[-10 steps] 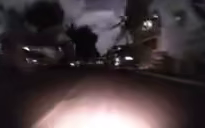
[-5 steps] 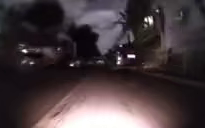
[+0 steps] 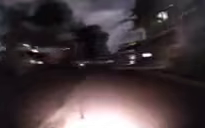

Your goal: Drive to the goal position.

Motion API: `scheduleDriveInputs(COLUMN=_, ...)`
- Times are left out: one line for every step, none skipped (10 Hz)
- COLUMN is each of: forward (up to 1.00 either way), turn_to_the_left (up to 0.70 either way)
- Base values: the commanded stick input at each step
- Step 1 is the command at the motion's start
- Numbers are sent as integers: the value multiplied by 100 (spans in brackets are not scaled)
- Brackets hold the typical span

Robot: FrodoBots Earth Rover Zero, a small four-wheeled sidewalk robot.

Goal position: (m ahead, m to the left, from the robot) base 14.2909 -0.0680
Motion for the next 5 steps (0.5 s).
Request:
scheduleDriveInputs(forward=100, turn_to_the_left=0)
scheduleDriveInputs(forward=100, turn_to_the_left=0)
scheduleDriveInputs(forward=100, turn_to_the_left=0)
scheduleDriveInputs(forward=100, turn_to_the_left=0)
scheduleDriveInputs(forward=100, turn_to_the_left=0)
